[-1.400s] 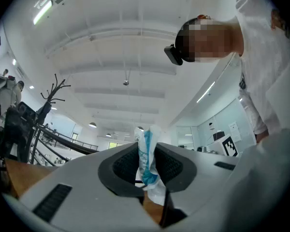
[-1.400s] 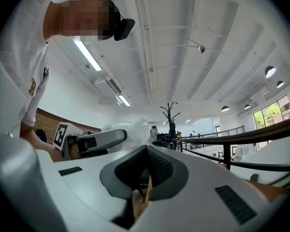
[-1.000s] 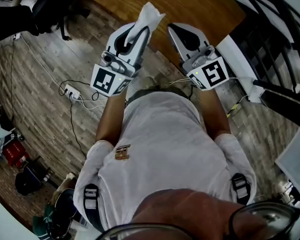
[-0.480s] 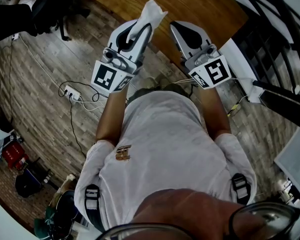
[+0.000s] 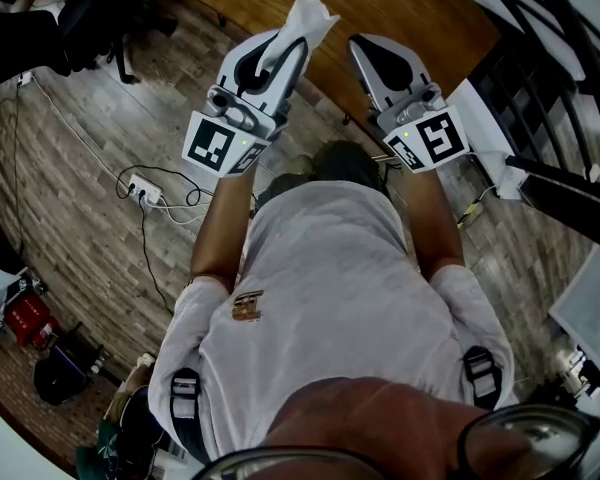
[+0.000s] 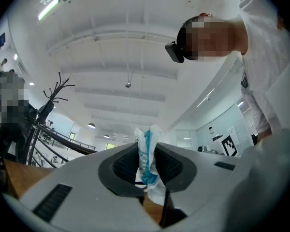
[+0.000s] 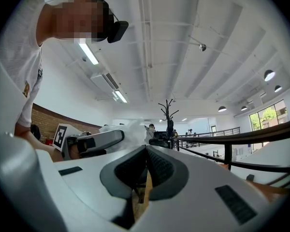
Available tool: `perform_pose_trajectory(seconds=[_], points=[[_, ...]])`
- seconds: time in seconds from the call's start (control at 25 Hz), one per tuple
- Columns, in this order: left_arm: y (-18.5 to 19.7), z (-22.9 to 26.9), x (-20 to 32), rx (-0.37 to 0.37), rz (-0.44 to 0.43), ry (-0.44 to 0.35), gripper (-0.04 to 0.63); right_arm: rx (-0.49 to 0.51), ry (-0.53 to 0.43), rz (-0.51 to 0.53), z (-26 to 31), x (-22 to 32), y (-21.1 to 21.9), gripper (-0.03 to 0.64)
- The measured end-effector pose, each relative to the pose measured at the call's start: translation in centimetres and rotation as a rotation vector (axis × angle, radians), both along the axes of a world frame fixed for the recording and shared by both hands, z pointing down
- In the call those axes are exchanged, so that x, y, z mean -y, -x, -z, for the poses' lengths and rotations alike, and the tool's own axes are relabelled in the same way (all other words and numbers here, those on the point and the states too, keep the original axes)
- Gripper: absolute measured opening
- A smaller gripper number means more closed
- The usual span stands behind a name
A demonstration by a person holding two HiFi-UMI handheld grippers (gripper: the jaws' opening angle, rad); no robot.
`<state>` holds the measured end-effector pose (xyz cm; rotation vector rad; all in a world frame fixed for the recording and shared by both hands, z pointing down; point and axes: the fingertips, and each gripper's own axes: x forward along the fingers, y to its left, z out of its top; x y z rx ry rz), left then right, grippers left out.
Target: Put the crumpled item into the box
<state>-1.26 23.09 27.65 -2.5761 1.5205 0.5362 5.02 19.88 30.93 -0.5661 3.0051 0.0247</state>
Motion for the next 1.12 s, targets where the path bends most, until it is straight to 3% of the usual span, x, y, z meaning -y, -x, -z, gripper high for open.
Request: perform_pose_trajectory(seconds=[0.6,1.12], points=[[5.2,-0.6,5.4,-0.019,-0.007,0.02,0.086,-0.039,-0.047,0.001,0.3,5.7,5.3,0.032],[9.2,-1.6,18.0,0.005,-0.042,0.069,0.086,-0.073,-0.059,-0.023,-0.2,18.1,9.8,0.032]])
